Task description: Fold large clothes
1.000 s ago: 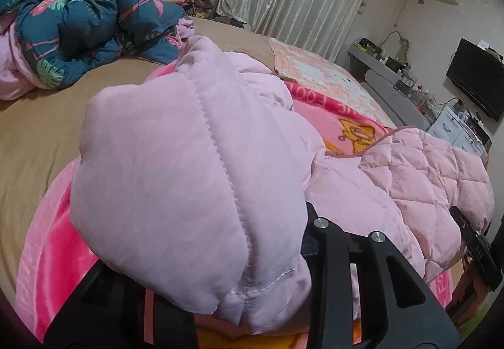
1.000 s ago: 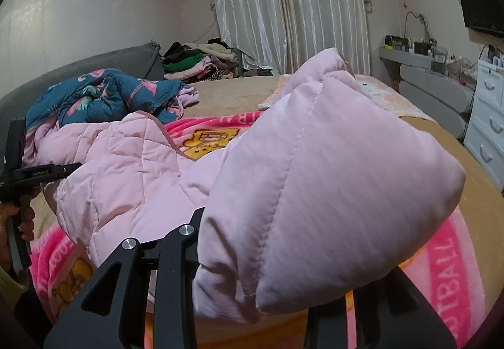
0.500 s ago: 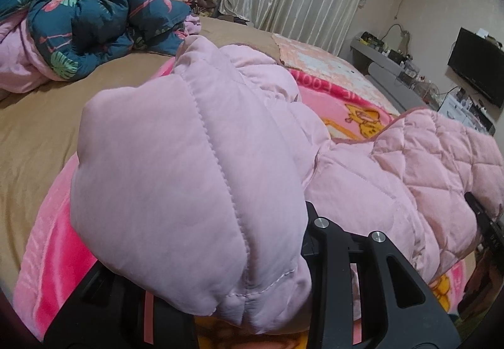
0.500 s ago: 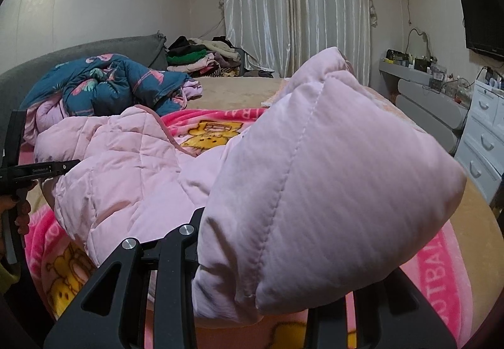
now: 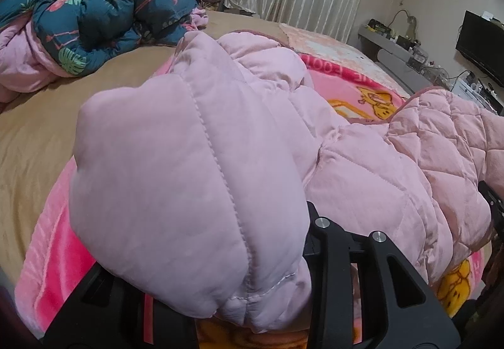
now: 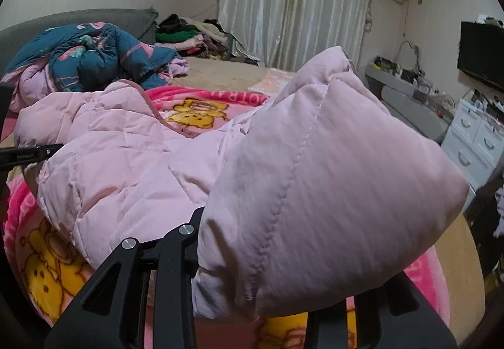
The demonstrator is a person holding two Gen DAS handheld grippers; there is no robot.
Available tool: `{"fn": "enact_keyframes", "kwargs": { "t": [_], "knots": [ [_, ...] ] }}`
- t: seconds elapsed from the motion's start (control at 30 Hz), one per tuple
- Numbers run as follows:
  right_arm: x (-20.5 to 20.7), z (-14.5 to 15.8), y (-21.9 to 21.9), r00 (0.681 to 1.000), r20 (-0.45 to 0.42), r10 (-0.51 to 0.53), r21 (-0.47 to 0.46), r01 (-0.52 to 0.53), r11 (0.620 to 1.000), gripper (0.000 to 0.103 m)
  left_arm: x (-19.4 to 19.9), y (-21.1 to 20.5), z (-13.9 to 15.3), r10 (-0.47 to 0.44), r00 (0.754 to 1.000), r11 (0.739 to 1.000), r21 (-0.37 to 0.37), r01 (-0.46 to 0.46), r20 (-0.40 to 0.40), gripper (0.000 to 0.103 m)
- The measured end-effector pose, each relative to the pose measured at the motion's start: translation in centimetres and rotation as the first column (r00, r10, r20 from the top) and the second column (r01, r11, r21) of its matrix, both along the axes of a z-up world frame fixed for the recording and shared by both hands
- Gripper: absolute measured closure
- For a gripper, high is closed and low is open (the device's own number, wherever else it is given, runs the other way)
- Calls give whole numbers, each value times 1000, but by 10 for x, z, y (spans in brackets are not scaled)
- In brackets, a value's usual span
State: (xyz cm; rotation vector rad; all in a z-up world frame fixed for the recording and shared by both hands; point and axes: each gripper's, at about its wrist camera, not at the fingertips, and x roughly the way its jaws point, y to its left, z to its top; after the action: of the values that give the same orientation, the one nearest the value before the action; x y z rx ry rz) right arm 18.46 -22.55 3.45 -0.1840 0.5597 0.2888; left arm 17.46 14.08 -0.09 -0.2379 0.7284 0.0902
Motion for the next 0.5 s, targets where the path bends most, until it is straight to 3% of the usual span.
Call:
{"fn": "enact_keyframes", "kwargs": {
  "t": [0.17,0.33,0.5],
  "knots": [
    [25,-19,-21,985,-139,-97,99,111,989,71,1,-5,-2,-2,1000,1000,13,2,-5,74],
    [37,-54,-47,943,-292,-162,212,229,950,66,-2,-9,-6,-9,1000,1000,23,9,-10,72],
    [35,-61,-51,925,-337,-177,266,274,924,58,-4,-8,-10,-6,1000,1000,22,6,-16,71]
  ]
}}
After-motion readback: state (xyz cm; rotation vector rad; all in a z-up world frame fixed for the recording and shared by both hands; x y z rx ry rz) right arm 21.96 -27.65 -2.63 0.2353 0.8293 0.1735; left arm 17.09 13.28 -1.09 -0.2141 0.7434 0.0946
